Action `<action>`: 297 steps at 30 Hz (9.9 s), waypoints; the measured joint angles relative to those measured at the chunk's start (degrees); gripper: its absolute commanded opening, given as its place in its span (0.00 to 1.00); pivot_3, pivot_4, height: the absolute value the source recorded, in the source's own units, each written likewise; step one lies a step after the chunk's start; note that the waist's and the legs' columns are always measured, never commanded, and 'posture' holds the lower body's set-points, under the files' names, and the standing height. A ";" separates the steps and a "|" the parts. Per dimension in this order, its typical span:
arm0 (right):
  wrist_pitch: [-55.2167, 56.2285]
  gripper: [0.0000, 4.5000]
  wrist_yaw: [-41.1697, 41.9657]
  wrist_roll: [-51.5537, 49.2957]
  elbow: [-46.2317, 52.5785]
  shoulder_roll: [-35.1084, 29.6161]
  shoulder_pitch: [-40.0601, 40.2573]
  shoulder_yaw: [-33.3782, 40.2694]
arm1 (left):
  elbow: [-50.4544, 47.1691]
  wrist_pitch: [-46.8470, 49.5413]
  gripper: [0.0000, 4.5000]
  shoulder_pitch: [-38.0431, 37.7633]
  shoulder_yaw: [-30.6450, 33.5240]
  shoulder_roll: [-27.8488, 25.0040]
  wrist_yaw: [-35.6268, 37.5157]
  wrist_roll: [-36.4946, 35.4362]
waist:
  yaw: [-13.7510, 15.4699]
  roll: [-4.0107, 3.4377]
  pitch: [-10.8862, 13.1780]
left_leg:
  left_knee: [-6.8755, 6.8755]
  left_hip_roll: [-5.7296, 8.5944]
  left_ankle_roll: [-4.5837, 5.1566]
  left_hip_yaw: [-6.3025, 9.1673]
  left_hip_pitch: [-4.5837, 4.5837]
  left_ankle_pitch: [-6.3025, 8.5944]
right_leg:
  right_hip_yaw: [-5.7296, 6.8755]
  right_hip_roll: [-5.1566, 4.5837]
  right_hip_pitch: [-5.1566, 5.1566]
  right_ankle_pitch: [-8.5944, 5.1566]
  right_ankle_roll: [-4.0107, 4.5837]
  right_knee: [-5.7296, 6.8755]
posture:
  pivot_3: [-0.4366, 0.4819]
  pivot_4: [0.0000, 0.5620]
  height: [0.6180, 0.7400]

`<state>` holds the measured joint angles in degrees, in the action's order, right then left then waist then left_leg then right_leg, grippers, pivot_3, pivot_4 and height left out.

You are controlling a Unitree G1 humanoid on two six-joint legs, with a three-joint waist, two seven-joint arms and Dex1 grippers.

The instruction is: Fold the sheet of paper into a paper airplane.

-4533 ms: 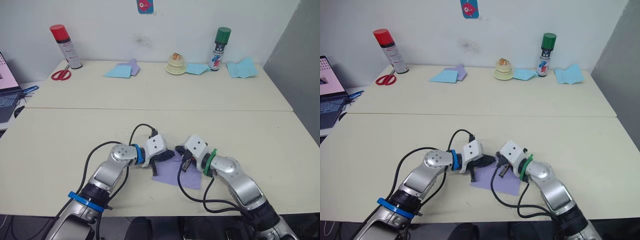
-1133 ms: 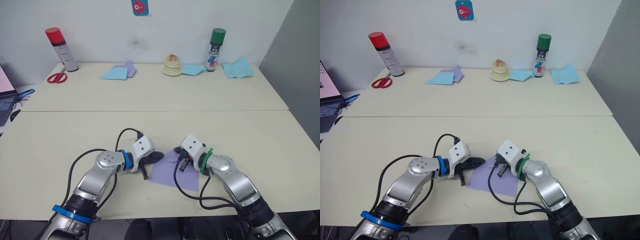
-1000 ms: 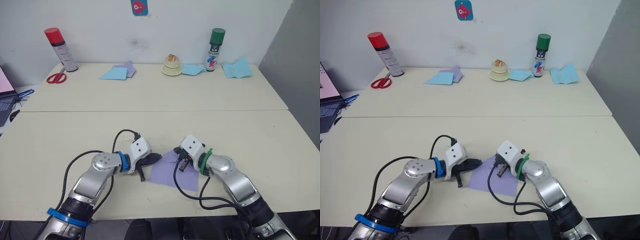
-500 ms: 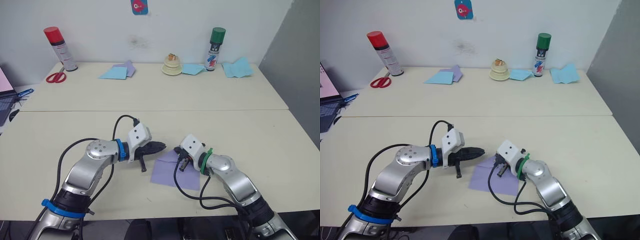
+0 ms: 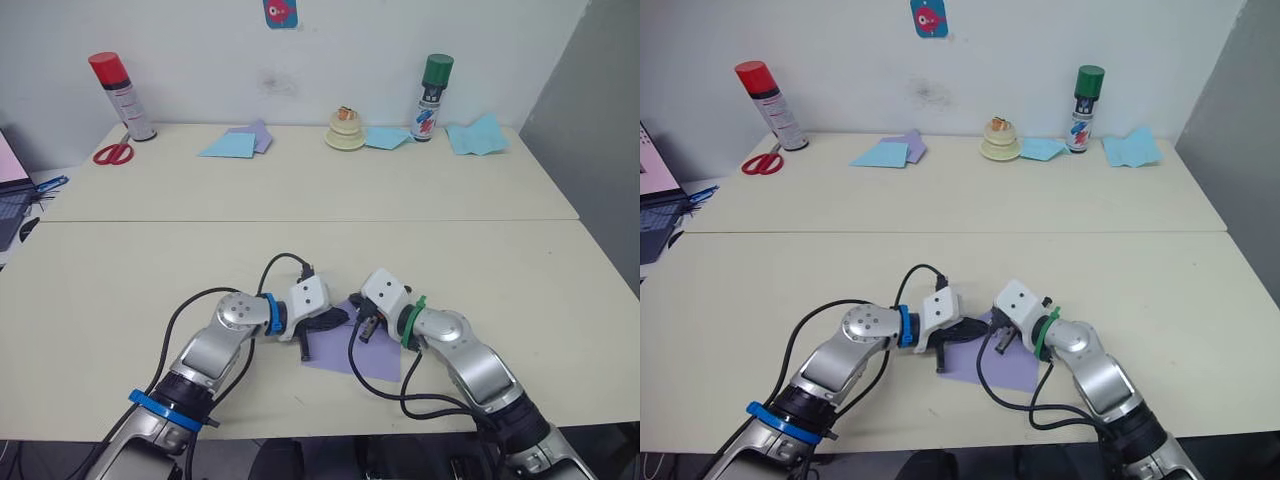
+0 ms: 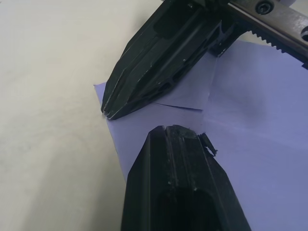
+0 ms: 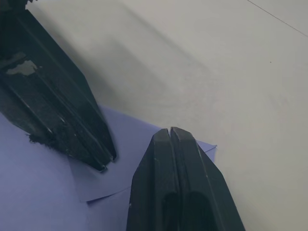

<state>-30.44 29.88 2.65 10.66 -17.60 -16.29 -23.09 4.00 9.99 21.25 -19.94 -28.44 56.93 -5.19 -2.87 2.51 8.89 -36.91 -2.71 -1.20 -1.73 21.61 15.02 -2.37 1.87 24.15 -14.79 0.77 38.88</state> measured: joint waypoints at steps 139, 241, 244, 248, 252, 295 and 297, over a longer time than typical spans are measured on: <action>11.88 0.00 9.43 -4.47 1.10 -4.85 1.18 1.74 | -2.07 8.49 0.01 -0.76 3.02 1.19 -3.29 -4.95 | 0.92 0.01 0.89 | -0.19 0.03 0.00 0.06 0.07 -0.01 | 0.05 0.00 0.01 0.03 -0.13 0.15 | 0.48 0.27 0.88; 22.48 0.00 8.15 -3.37 -9.16 1.45 2.32 4.04 | -1.93 9.51 0.01 -4.07 4.52 0.65 -4.34 -6.01 | 0.48 -0.09 0.44 | 0.33 -0.01 -0.02 0.02 -0.79 0.00 | -0.05 0.00 -0.59 -0.32 0.41 -0.04 | 0.48 0.27 0.88; 22.52 0.00 7.05 -1.61 -11.90 2.74 1.14 3.27 | -2.36 9.51 0.01 -4.44 4.63 0.34 -4.26 -6.16 | 0.32 -0.09 0.43 | 0.44 0.00 -0.02 0.01 -0.80 0.00 | -0.04 0.00 -0.57 -0.26 0.31 -0.04 | 0.48 0.27 0.88; 22.23 0.00 5.97 -0.25 -13.45 3.24 0.37 2.56 | -3.05 9.51 0.01 -4.92 4.74 -0.31 -4.33 -6.16 | 0.05 -0.08 0.42 | 0.56 -0.01 -0.01 0.00 -0.82 0.00 | -0.05 0.01 -0.56 -0.27 0.32 -0.04 | 0.48 0.27 0.88; 20.81 0.00 4.67 0.64 -13.70 3.26 -0.28 2.77 | -3.27 9.51 0.01 -5.26 4.75 -0.31 -4.89 -6.16 | 0.02 -0.08 0.39 | 0.57 -0.01 -0.02 0.02 -0.84 0.00 | -0.03 0.01 -0.59 -0.27 0.31 -0.03 | 0.48 0.27 0.88; -0.35 0.00 20.07 -20.79 26.17 -20.97 8.44 12.90 | 3.88 -33.82 0.80 4.61 8.62 -15.69 23.72 -4.77 | 1.14 -0.14 1.18 | 0.50 0.05 -0.06 -0.02 0.44 0.00 | 0.13 -0.03 0.46 -0.36 0.14 -0.19 | 0.48 0.27 0.88; -2.44 0.00 20.45 -22.92 28.34 -22.77 9.22 13.81 | 7.62 -39.26 0.80 8.10 7.19 -13.41 25.14 -3.82 | 1.40 -0.14 1.19 | 0.26 0.03 -0.05 -0.03 0.63 0.01 | 0.28 -0.03 0.46 -0.36 0.14 -0.18 | 0.48 0.27 0.88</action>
<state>-32.87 50.34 -20.26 39.00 -40.36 -7.07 -9.28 11.62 -29.27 29.35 -12.76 -41.85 82.07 -9.02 -1.47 2.38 10.09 -36.65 -2.68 -1.25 -1.76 22.23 15.03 -2.08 1.84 24.60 -15.15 0.91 38.70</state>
